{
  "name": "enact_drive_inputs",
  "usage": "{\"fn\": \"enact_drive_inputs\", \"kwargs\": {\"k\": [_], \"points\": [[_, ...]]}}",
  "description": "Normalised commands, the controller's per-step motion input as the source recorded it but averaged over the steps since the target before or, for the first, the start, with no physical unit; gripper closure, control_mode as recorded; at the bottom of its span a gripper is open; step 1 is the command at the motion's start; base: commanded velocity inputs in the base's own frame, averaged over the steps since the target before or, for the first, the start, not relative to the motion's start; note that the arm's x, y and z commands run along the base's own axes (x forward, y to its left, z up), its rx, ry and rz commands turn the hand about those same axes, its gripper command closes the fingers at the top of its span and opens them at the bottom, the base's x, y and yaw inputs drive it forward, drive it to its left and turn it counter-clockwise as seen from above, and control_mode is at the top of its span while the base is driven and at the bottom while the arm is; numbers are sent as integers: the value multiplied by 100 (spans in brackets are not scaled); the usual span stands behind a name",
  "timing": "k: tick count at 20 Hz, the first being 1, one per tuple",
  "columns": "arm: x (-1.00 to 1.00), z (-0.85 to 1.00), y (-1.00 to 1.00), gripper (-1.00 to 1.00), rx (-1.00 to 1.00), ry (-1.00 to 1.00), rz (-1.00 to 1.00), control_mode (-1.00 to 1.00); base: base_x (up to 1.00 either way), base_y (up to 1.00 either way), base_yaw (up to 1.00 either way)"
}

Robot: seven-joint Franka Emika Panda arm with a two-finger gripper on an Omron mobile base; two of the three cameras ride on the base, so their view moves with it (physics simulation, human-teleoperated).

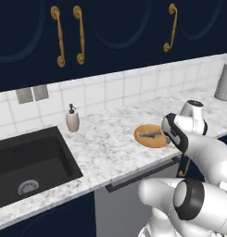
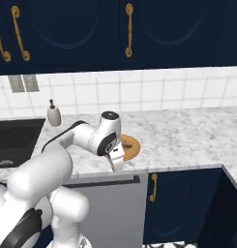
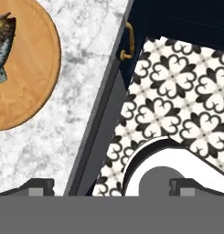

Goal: Pick up the knife from the drawer and place it on the cutting board. Then place the meat from the plate to the cutting board.

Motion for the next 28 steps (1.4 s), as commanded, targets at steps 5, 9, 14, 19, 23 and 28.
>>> {"fn": "enact_drive_inputs", "kwargs": {"k": [5, 9, 14, 19, 23, 28], "points": [[0, 0, 0, -100, 0, 0, 0, 100, 18, -31, 45], [0, 0, 0, -100, 0, 0, 0, 100, 37, -41, 35], [0, 0, 0, -100, 0, 0, 0, 100, 45, -50, 32], [22, 0, -55, -100, 1, -3, 31, -100, 0, 0, 0], [1, 1, 2, -100, -14, 0, 32, -100, 0, 0, 0], [0, 0, 28, -100, -24, 1, 35, -100, 0, 0, 0]]}}
